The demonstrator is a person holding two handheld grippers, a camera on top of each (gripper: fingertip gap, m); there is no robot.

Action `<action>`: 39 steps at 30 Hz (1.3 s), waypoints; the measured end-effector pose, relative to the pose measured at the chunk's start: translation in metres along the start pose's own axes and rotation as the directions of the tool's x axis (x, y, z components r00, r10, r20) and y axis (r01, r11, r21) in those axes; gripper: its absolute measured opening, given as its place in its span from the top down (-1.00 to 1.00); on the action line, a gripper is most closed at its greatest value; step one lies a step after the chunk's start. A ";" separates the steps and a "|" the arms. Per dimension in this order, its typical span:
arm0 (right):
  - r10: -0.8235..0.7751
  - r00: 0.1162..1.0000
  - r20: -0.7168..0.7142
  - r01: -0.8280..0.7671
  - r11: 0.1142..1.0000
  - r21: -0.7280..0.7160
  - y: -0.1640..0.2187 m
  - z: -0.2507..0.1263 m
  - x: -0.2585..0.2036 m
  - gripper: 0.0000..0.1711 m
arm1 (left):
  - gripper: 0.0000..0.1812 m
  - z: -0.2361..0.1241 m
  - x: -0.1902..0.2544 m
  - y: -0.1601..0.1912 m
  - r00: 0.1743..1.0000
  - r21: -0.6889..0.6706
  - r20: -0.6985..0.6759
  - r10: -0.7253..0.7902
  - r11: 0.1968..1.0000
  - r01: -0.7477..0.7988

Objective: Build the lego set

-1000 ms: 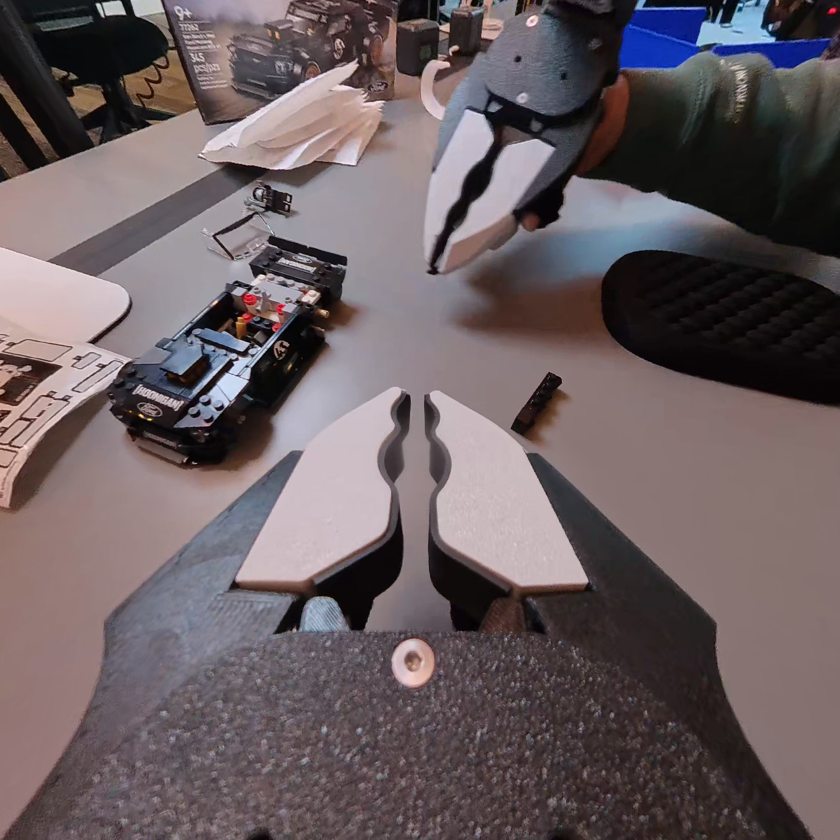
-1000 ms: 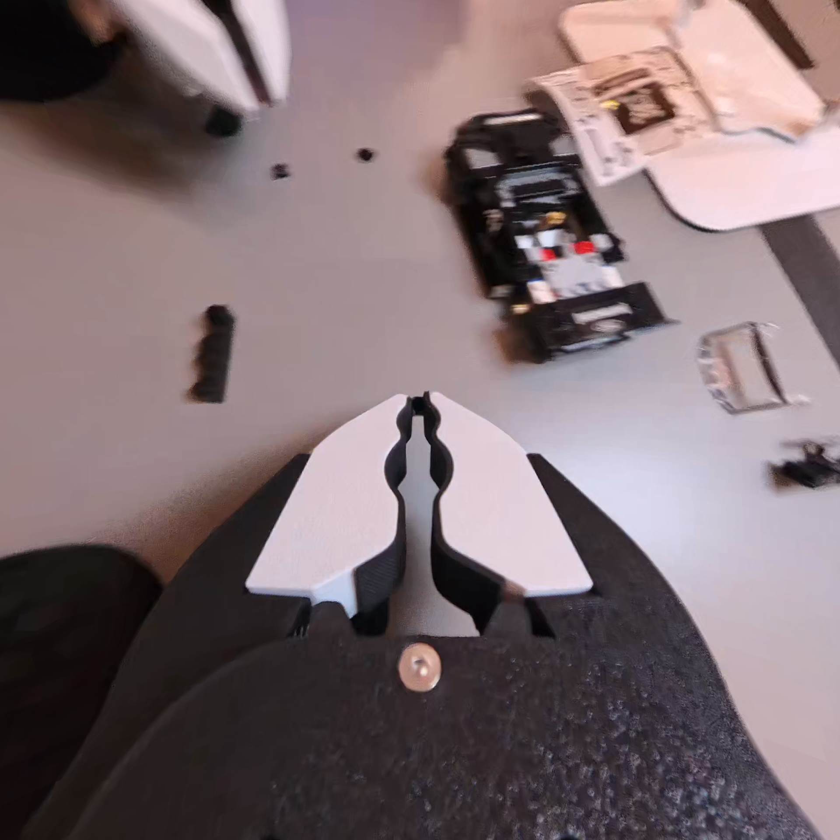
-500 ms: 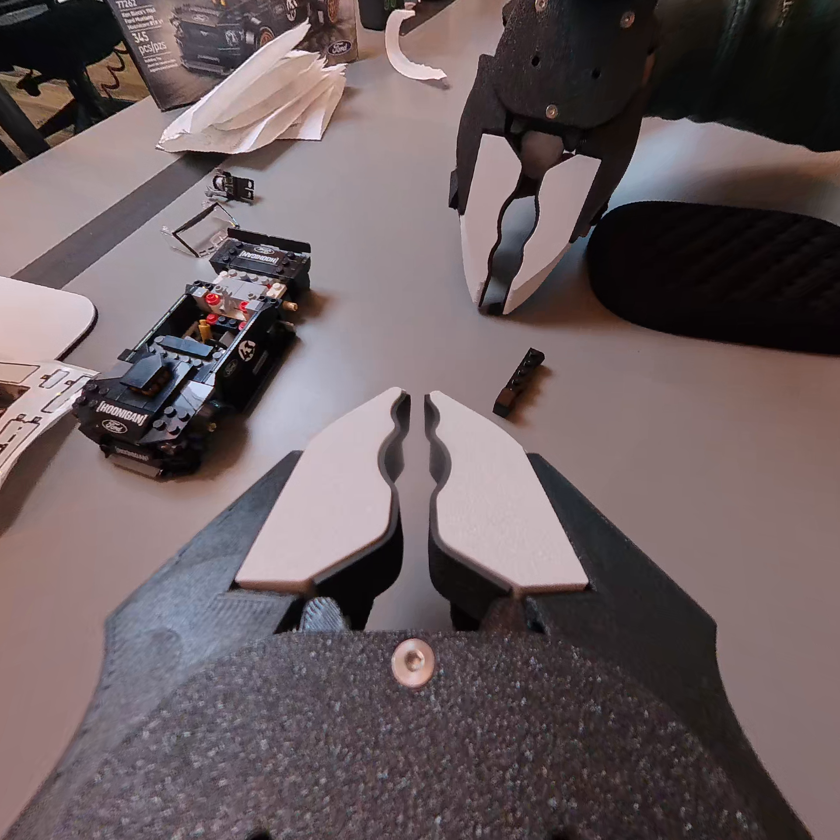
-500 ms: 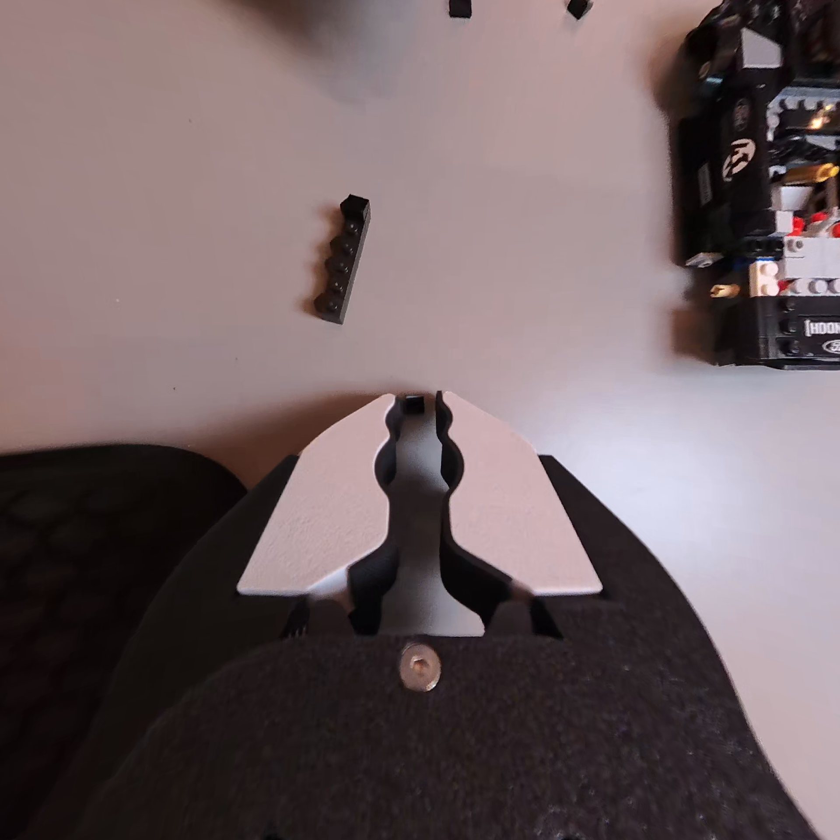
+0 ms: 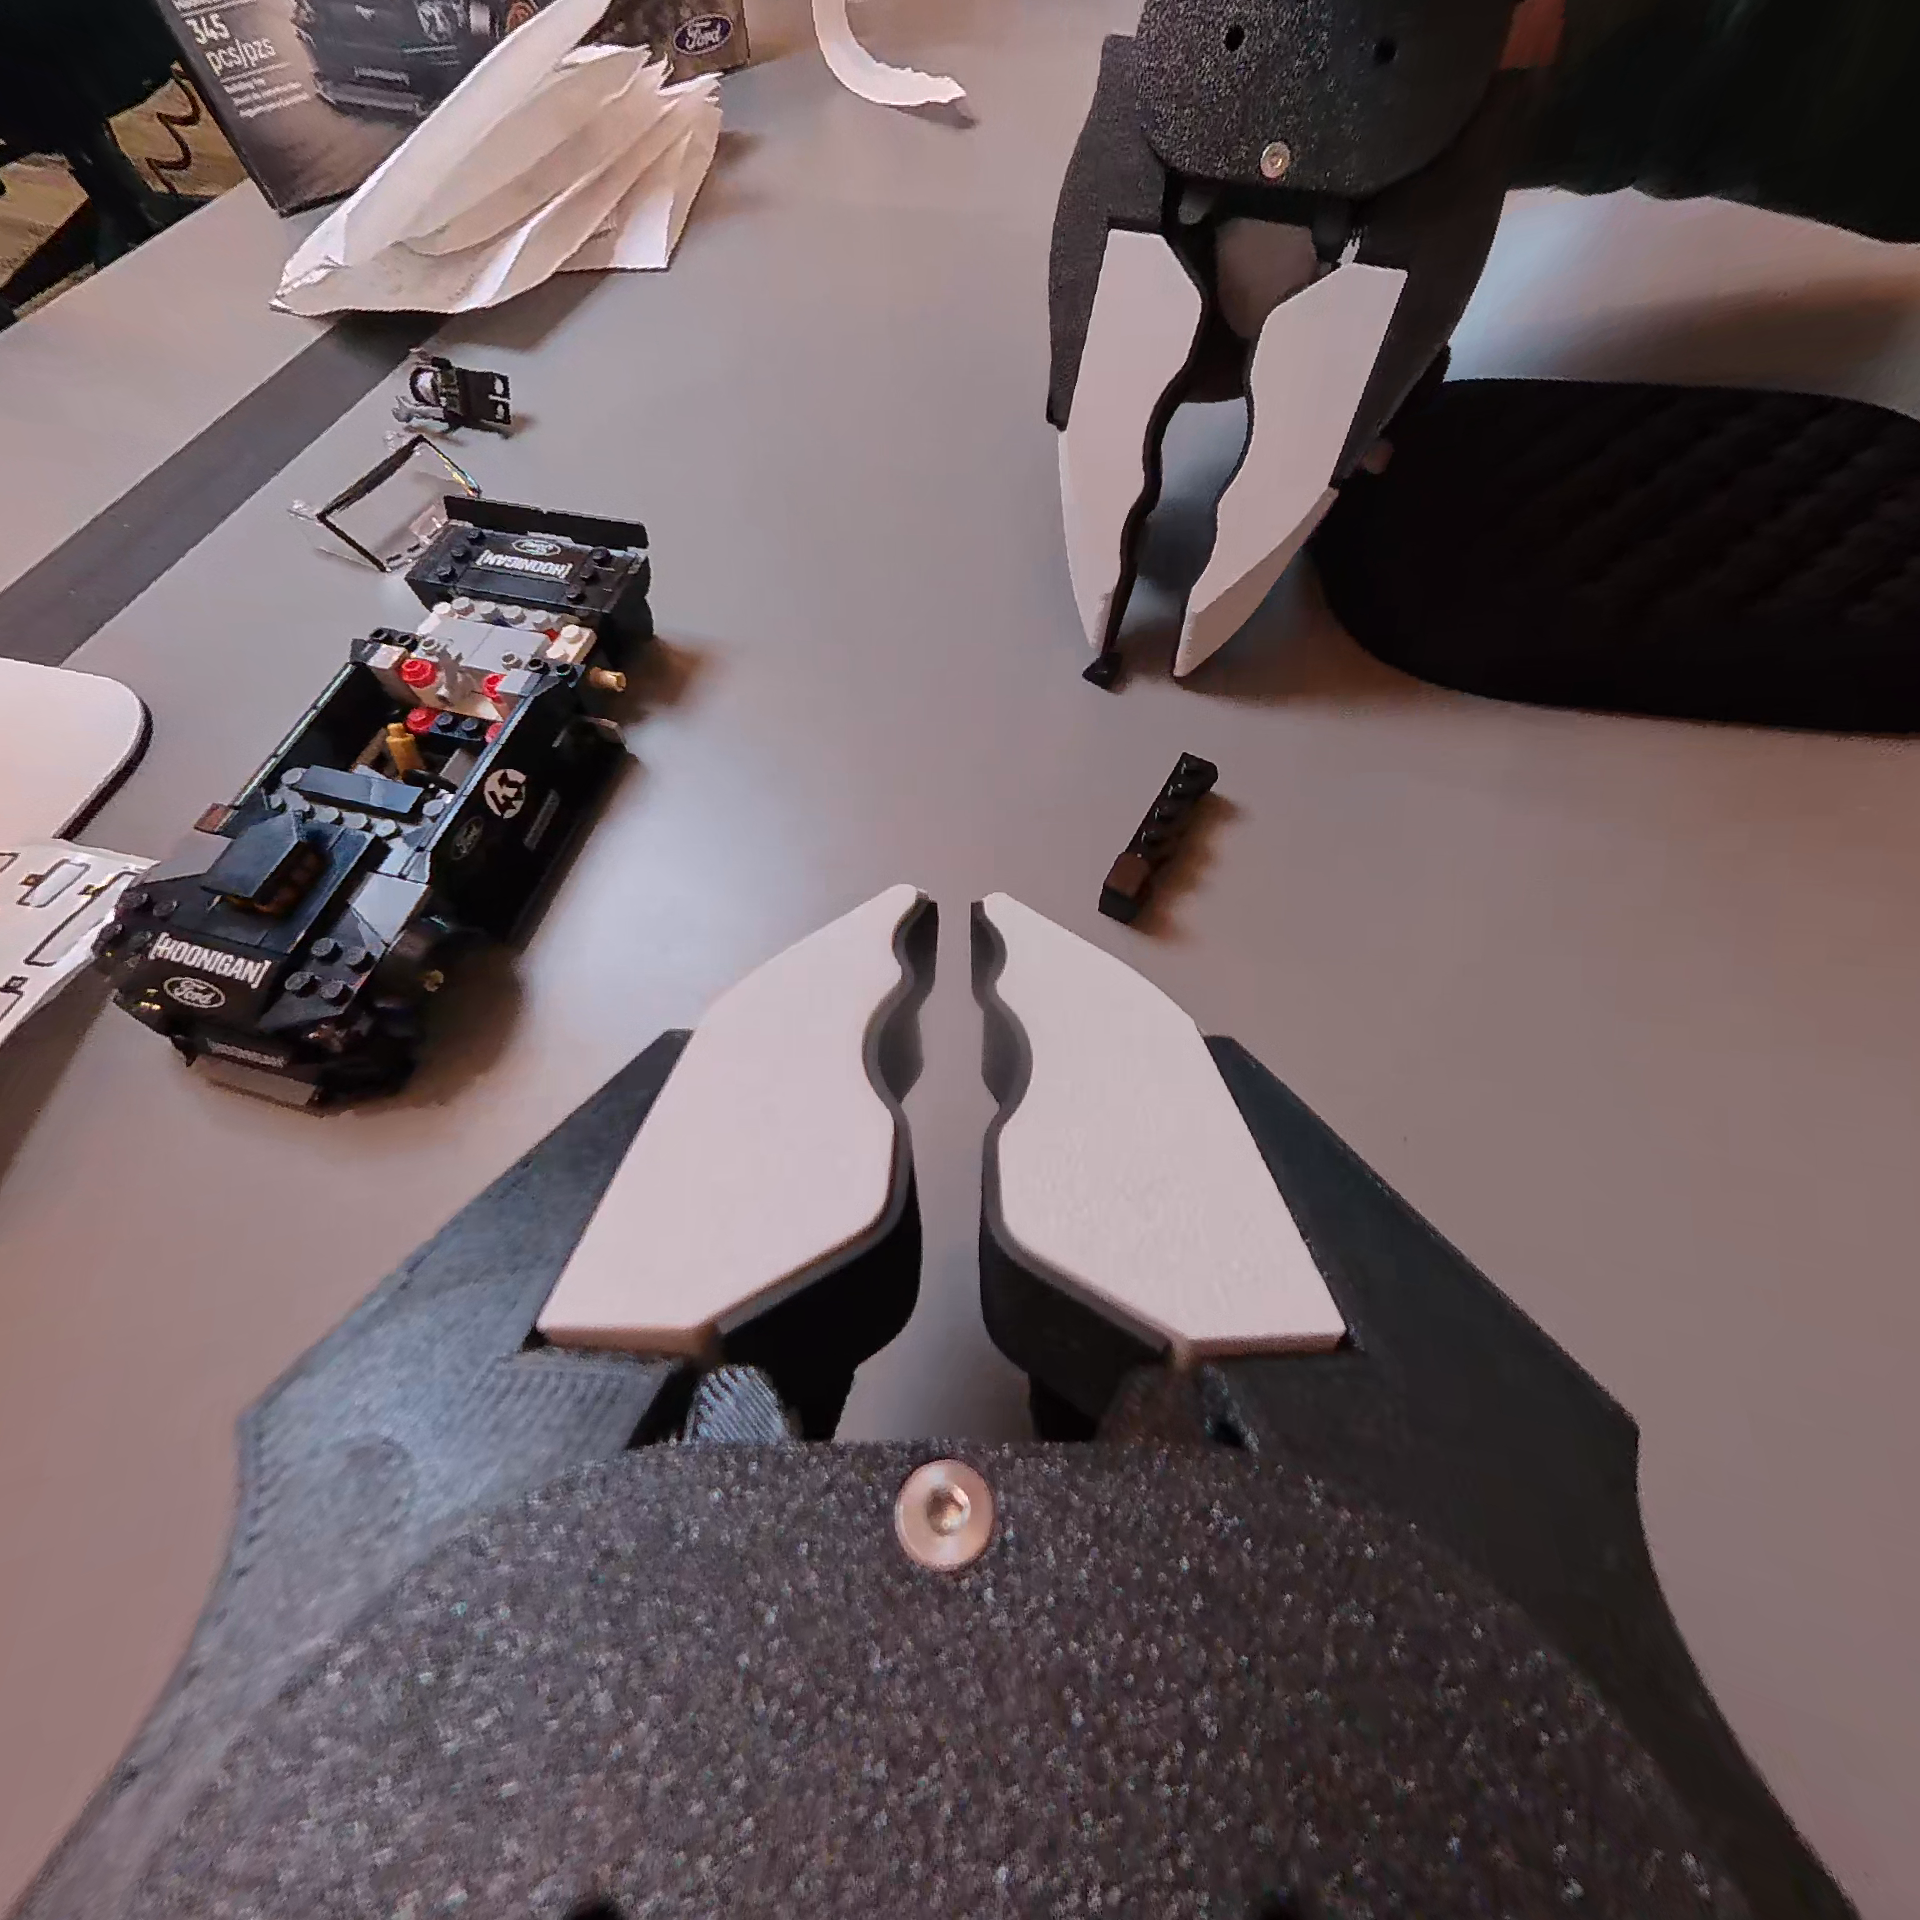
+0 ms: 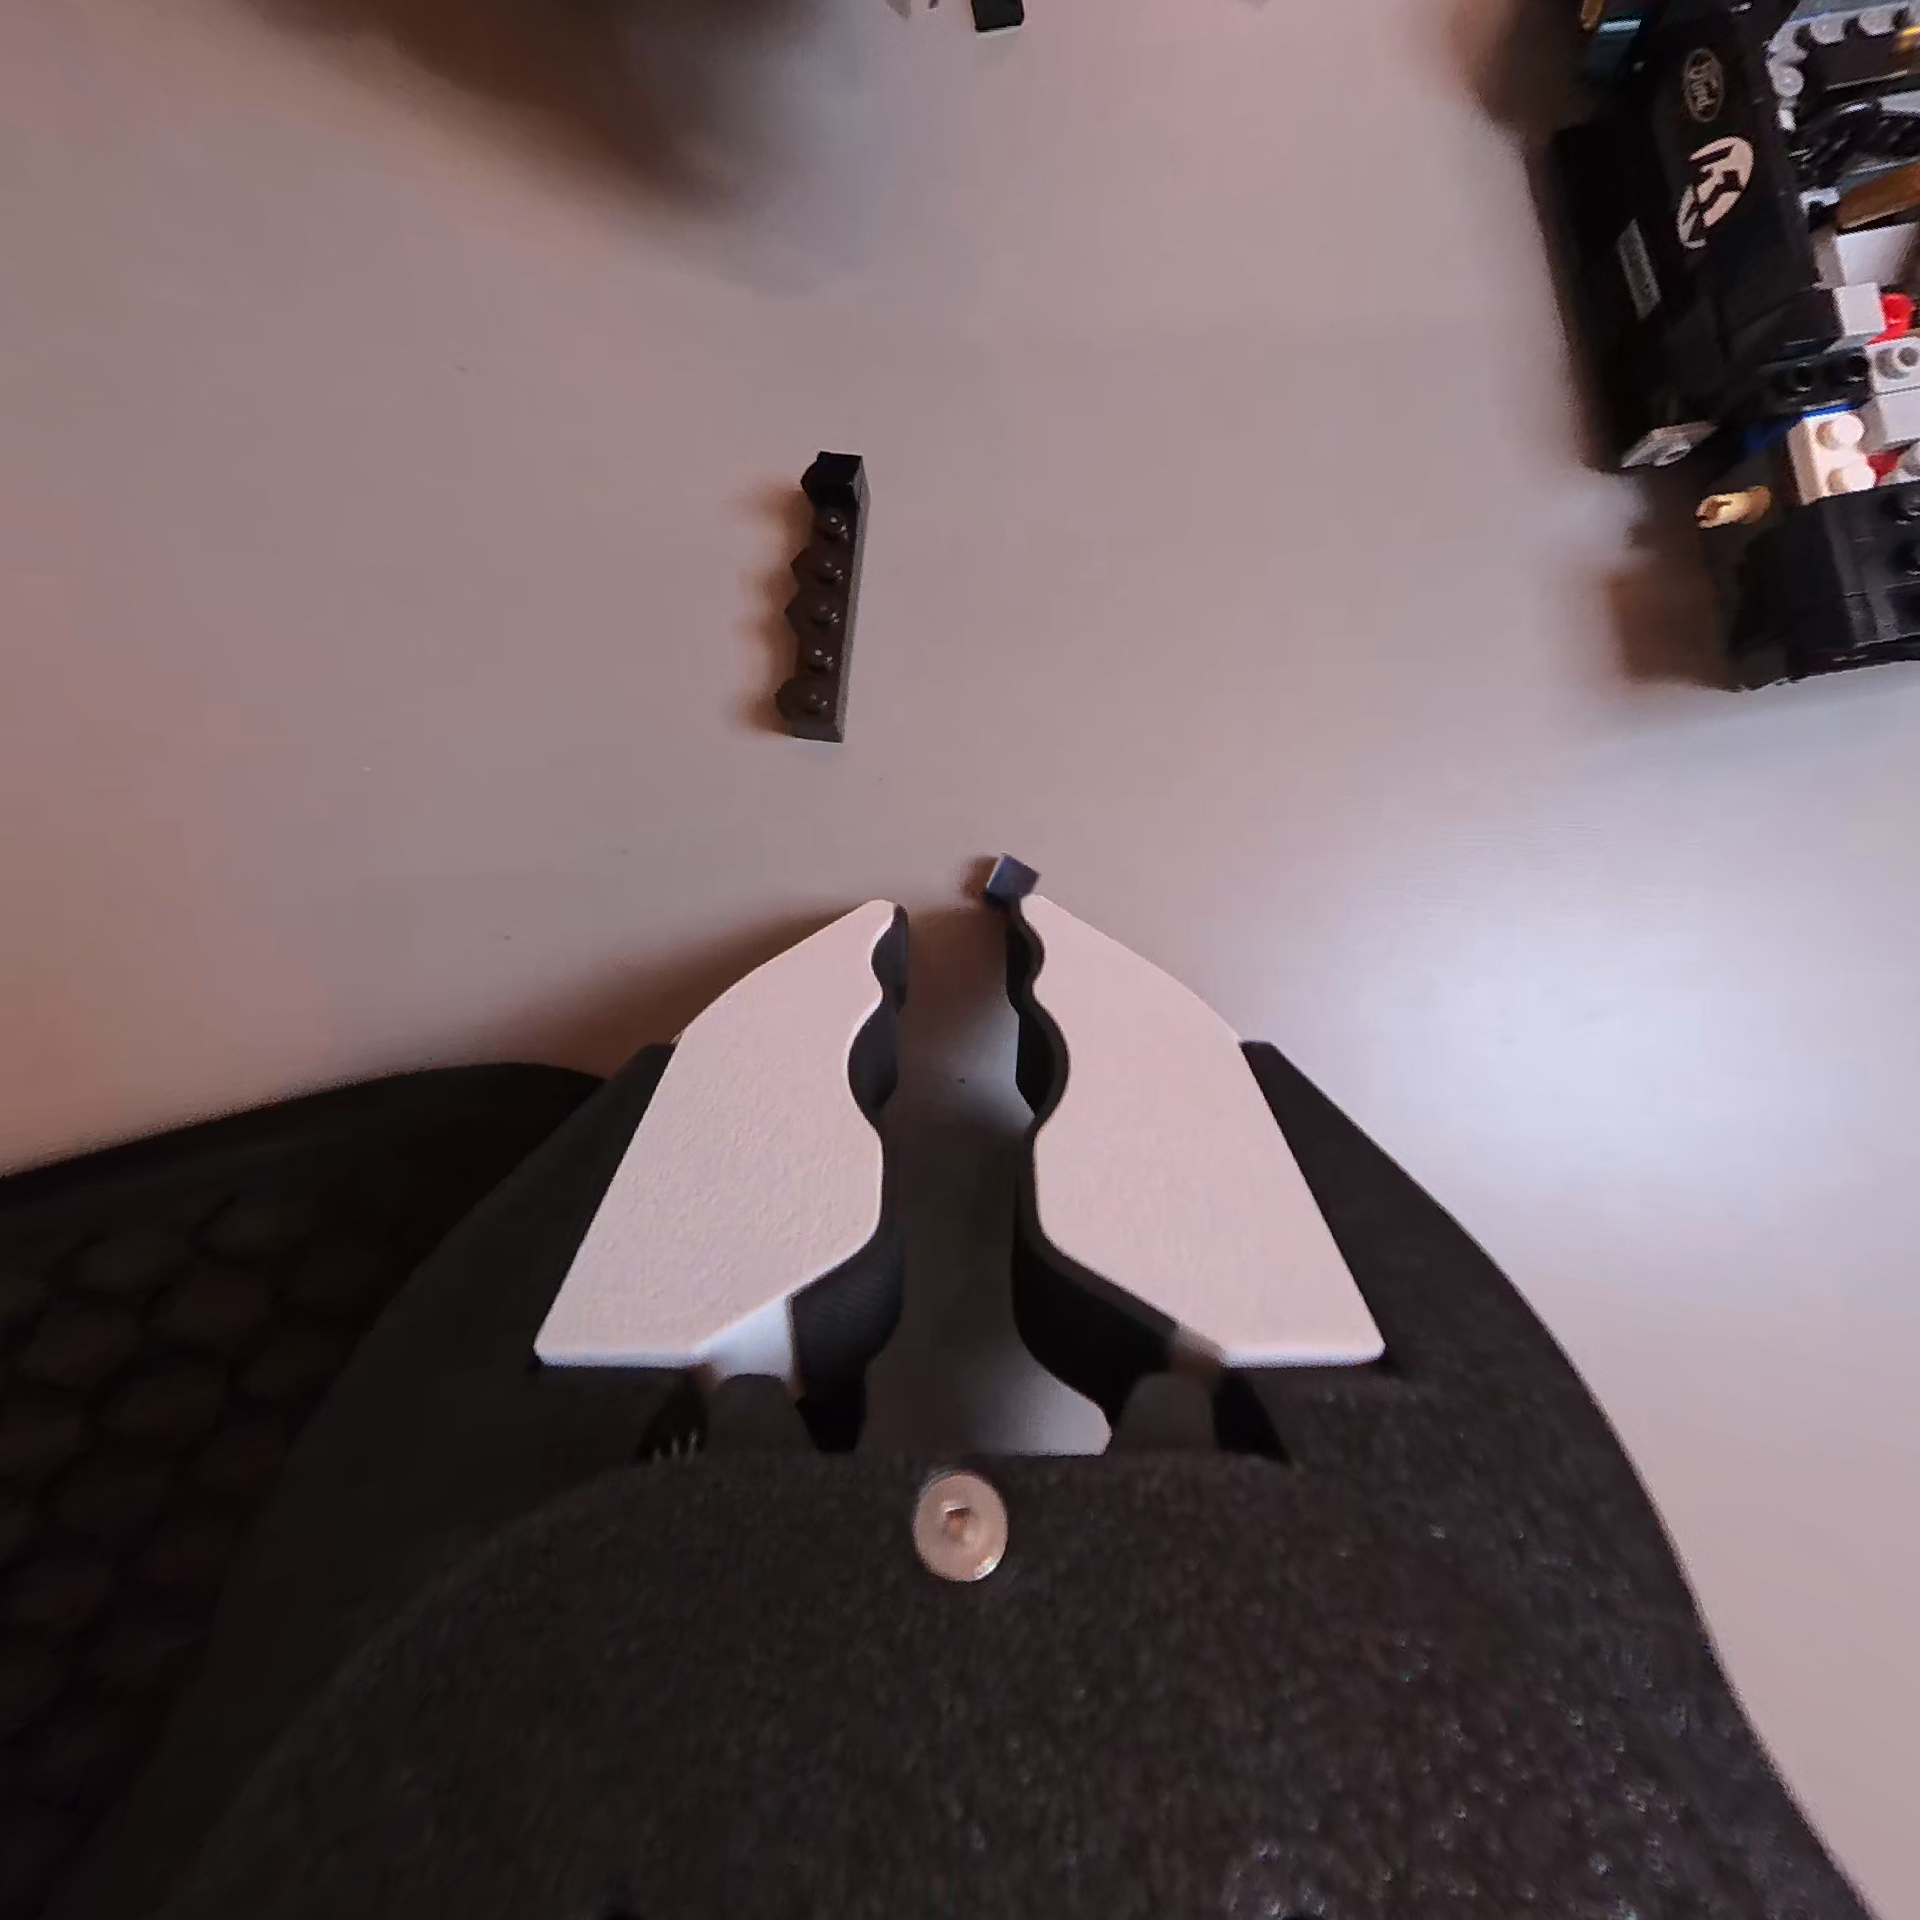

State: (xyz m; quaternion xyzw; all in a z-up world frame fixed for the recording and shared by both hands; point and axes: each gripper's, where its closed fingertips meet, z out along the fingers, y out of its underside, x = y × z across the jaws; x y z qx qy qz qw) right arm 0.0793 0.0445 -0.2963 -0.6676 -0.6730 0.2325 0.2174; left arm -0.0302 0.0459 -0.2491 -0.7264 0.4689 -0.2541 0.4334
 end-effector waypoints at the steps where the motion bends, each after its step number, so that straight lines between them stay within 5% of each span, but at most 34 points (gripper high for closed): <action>1: 0.002 1.000 0.003 -0.002 1.000 0.000 0.000 0.000 -0.002 0.79 | 0.93 0.000 0.000 0.000 1.000 -0.002 0.000 0.003 1.000 -0.003; 13: -0.036 0.999 -0.030 0.037 0.999 0.036 -0.008 -0.003 0.005 0.82 | 0.91 0.005 0.009 0.009 0.999 -0.045 -0.037 0.032 0.998 -0.033; 24: -0.093 0.991 0.099 0.098 0.994 -0.050 -0.005 0.003 -0.002 0.88 | 0.71 0.023 0.034 0.029 0.983 -0.182 -0.147 0.113 0.974 -0.139; 39: 0.074 0.993 -0.096 -0.073 0.997 0.014 -0.002 0.001 -0.006 0.91 | 0.86 0.053 0.042 0.021 0.864 -0.190 -0.423 0.273 0.905 -0.380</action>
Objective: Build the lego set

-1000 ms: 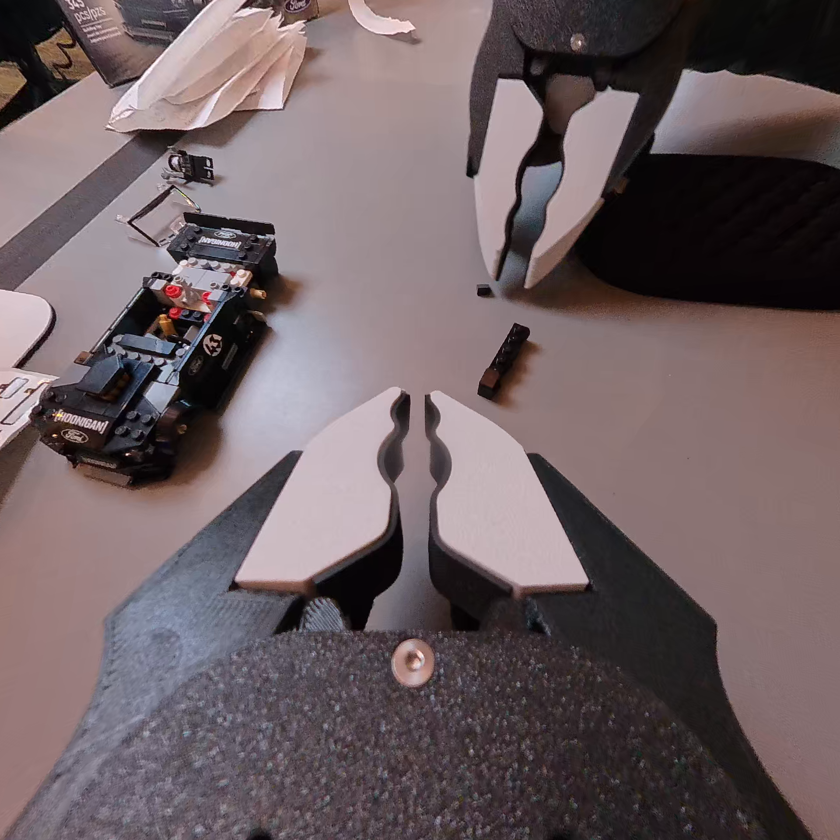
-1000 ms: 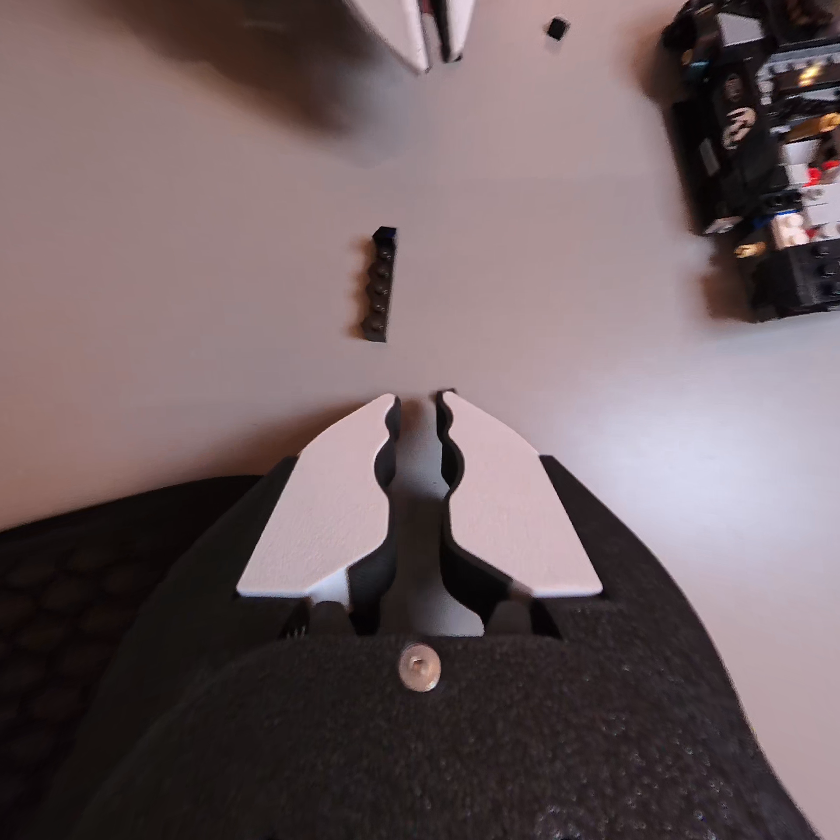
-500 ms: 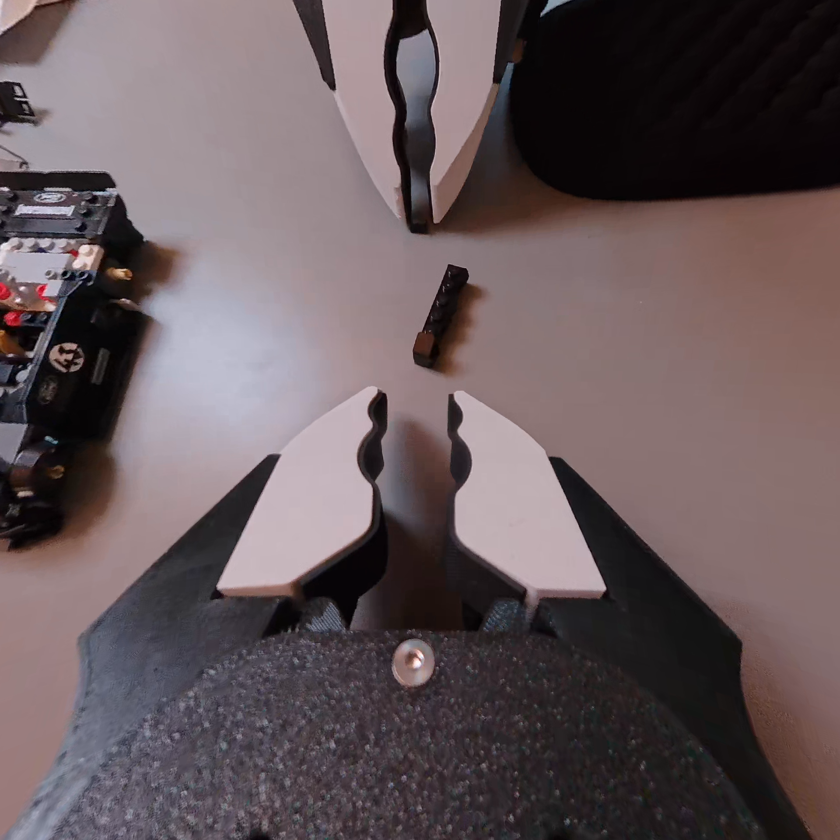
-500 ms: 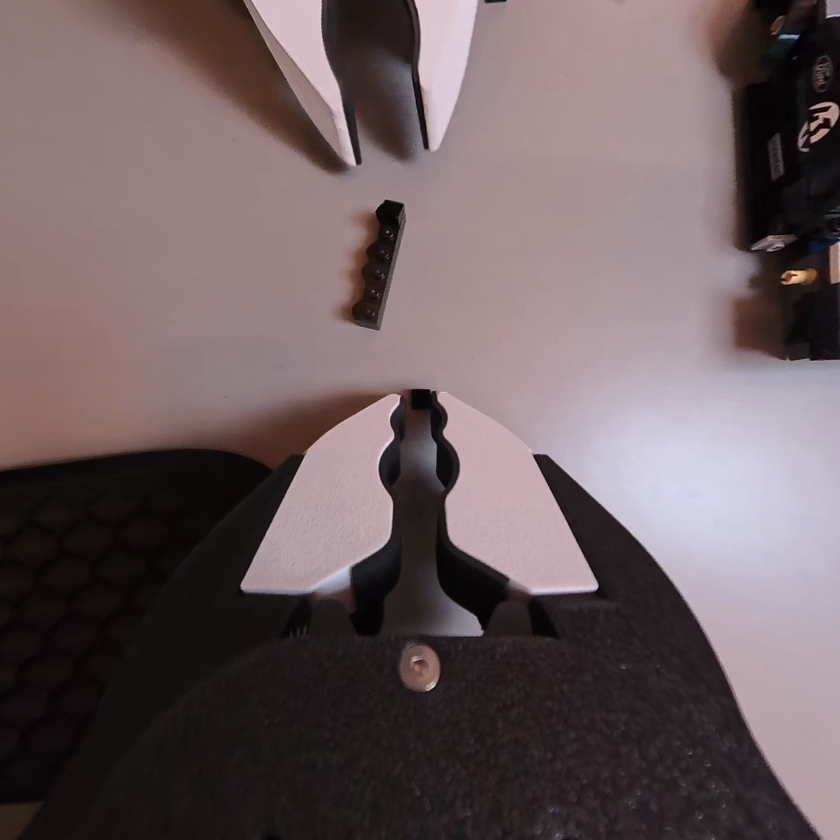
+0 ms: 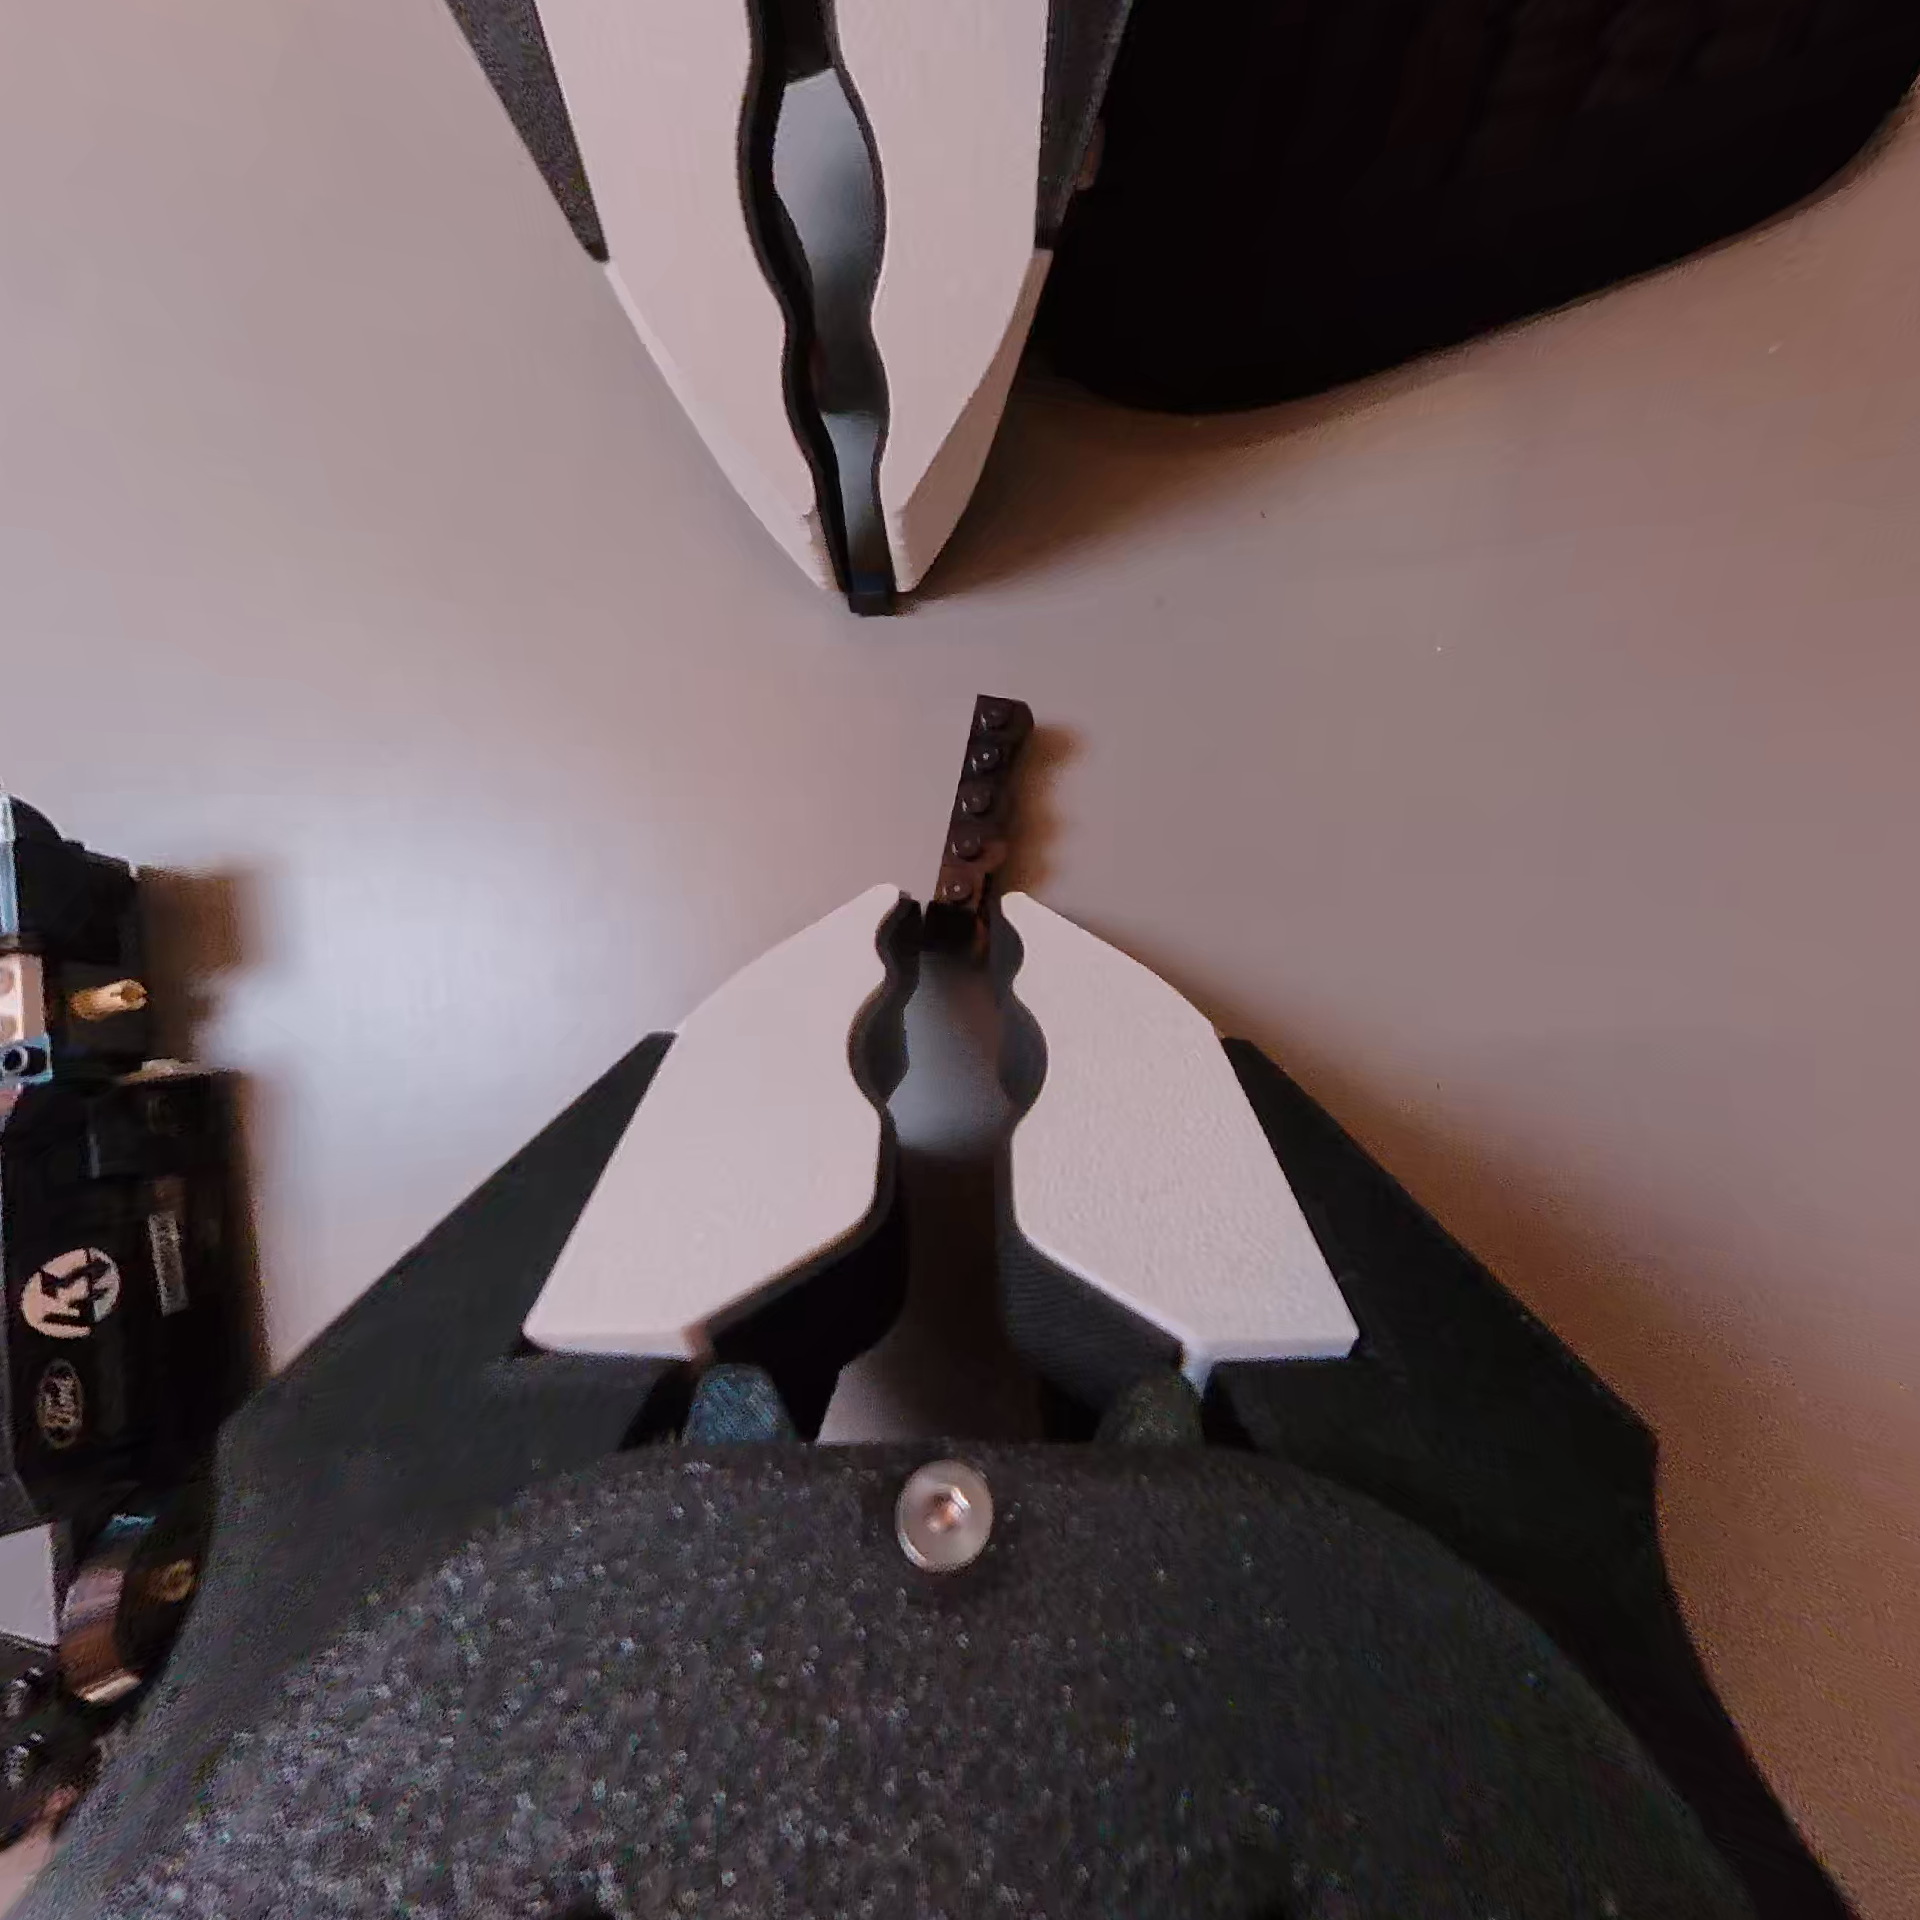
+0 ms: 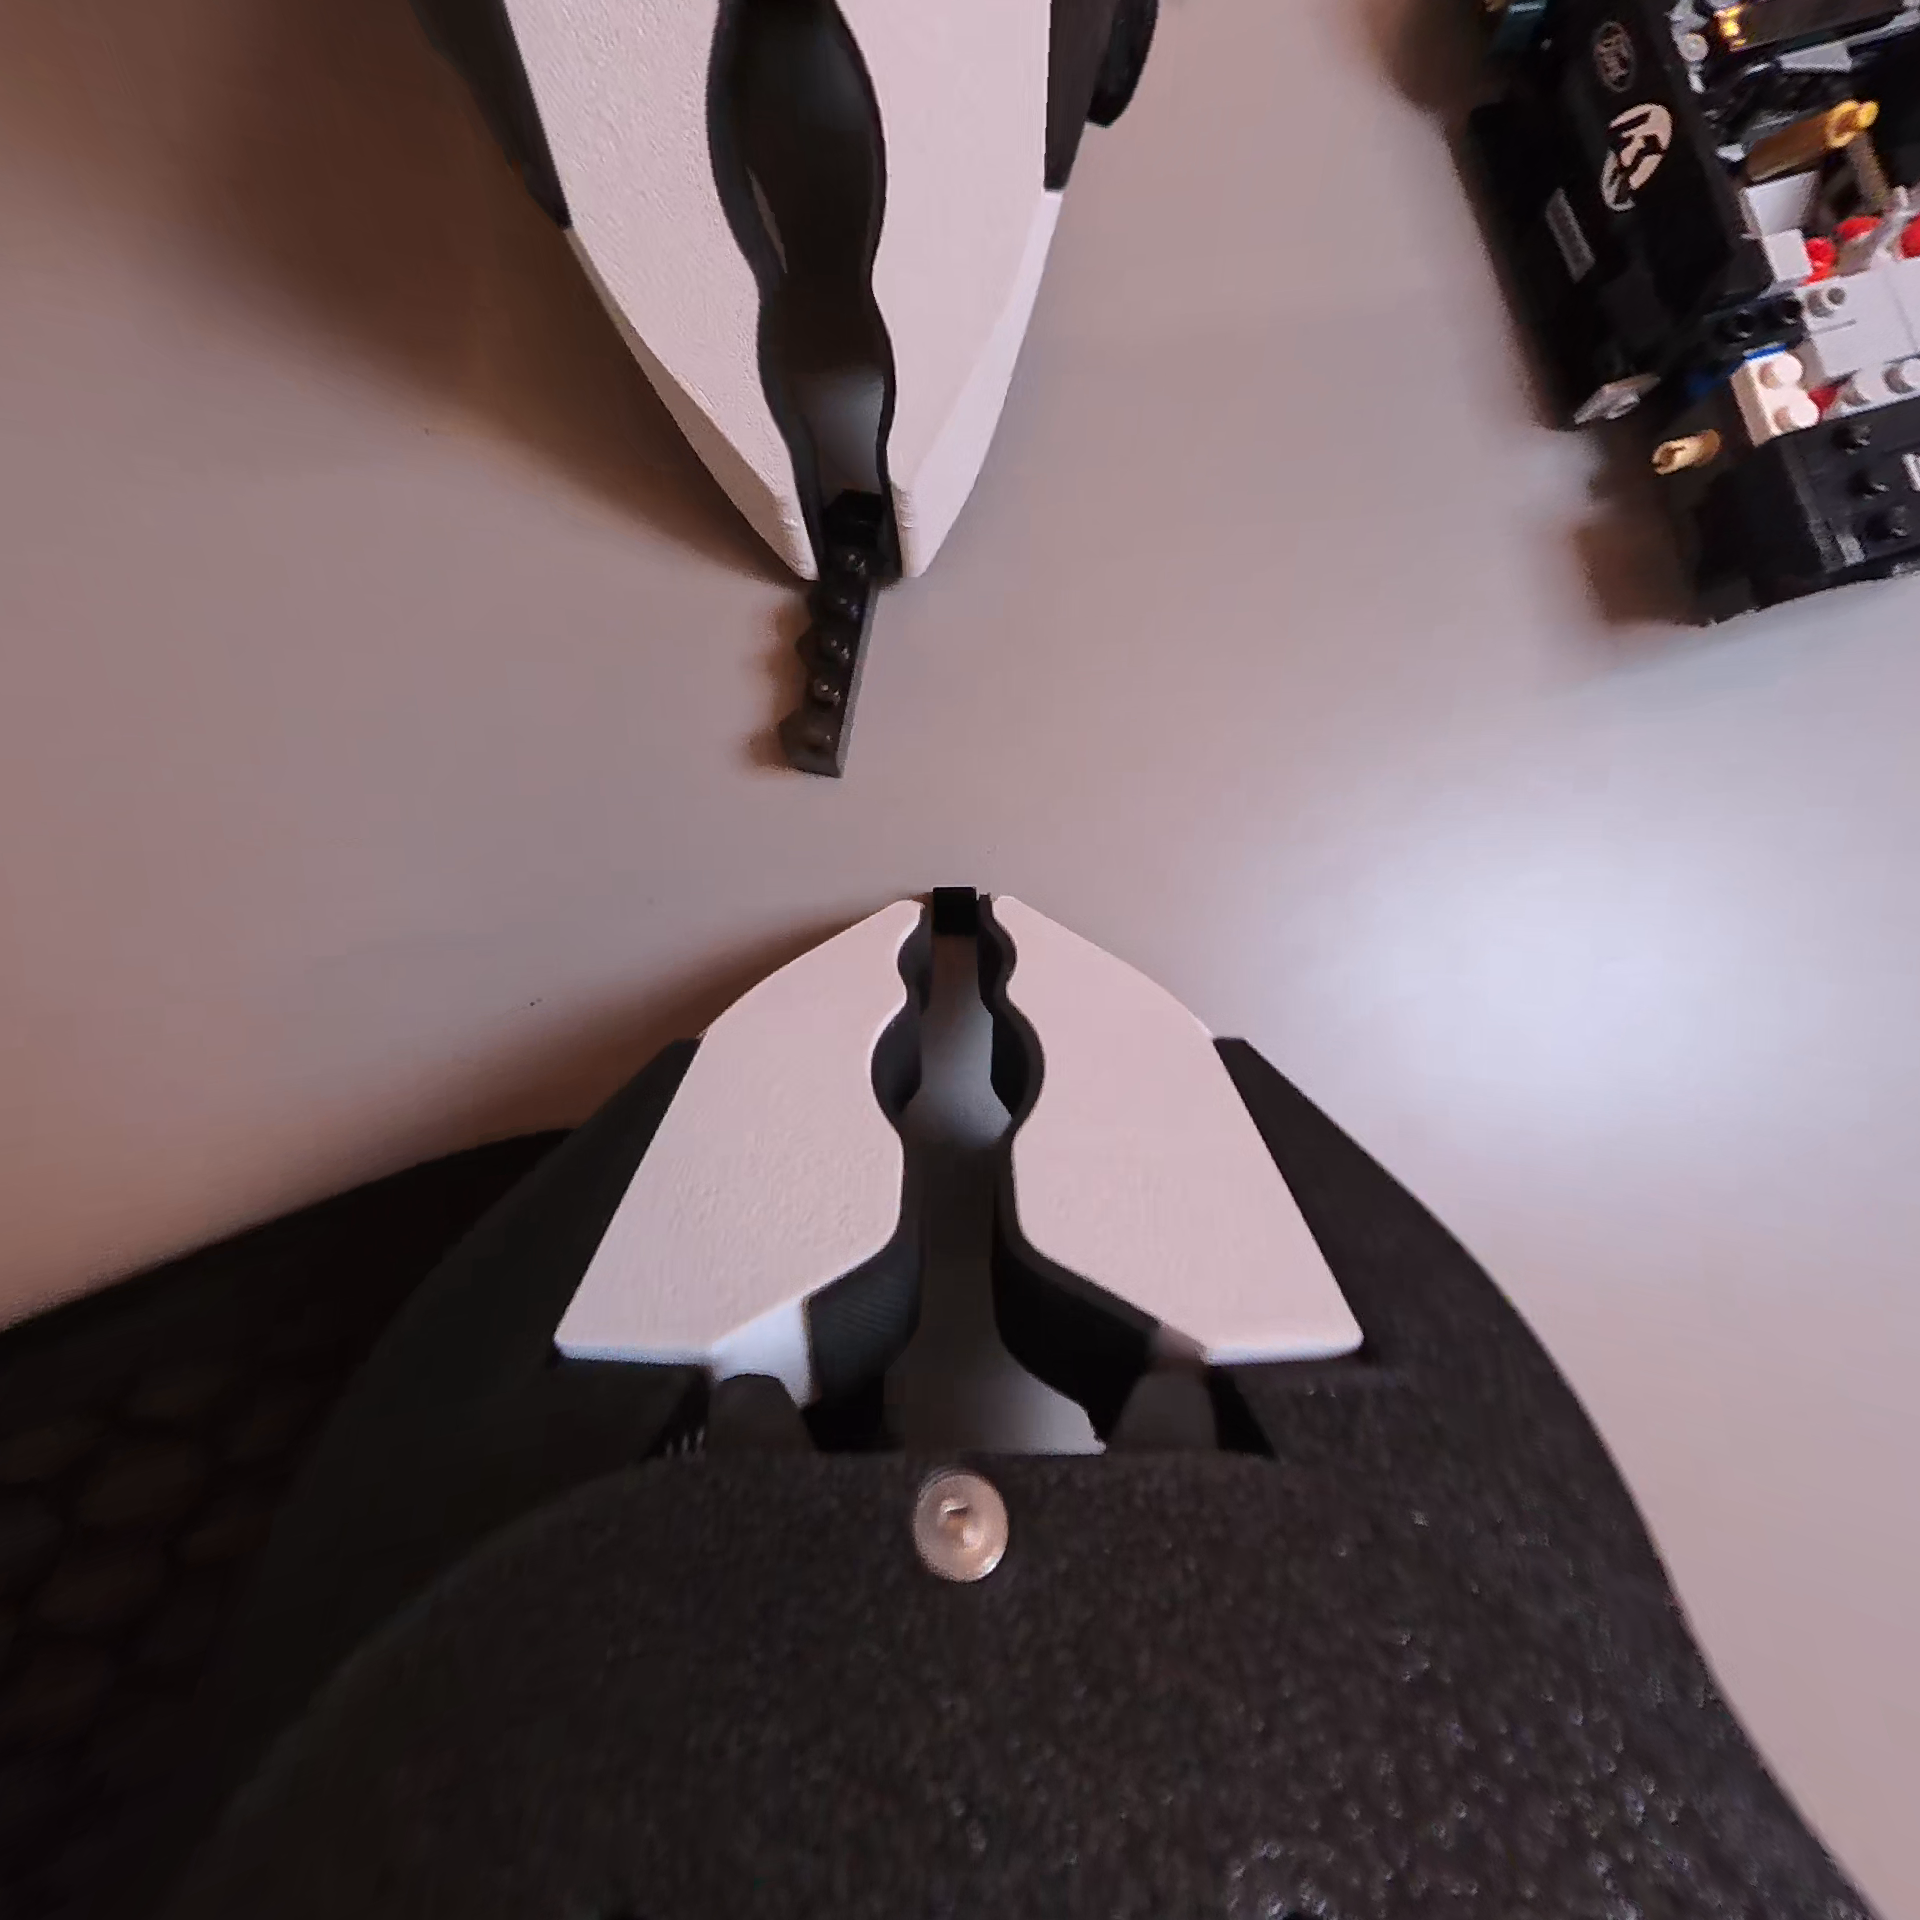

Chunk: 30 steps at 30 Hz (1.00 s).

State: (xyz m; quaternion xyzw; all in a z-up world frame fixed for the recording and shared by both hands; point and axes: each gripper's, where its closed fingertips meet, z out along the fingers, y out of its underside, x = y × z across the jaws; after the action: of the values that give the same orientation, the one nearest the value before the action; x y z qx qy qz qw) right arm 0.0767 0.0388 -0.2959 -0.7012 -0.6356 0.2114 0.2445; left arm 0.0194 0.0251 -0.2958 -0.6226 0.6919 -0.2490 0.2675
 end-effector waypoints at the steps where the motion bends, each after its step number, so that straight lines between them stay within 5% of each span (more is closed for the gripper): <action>1: 0.016 1.000 -0.010 -0.016 1.000 0.015 -0.001 -0.002 -0.001 0.91 | 0.86 0.001 -0.001 -0.001 1.000 0.002 -0.003 0.011 1.000 -0.011; 8: 0.114 0.990 -0.082 -0.105 0.989 0.104 -0.030 -0.010 -0.011 0.91 | 0.86 0.011 -0.005 -0.012 0.998 0.008 -0.020 0.055 0.998 -0.055; 30: 0.188 0.968 -0.164 -0.199 0.979 -0.049 -0.028 0.010 -0.020 0.91 | 0.86 0.016 0.001 -0.018 0.994 0.027 -0.027 0.106 0.994 -0.105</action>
State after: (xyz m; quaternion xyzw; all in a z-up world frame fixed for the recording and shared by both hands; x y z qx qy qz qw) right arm 0.0464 0.0218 -0.2867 -0.7821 -0.5492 0.1568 0.2494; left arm 0.0431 0.0219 -0.2956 -0.5783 0.7243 -0.2519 0.2785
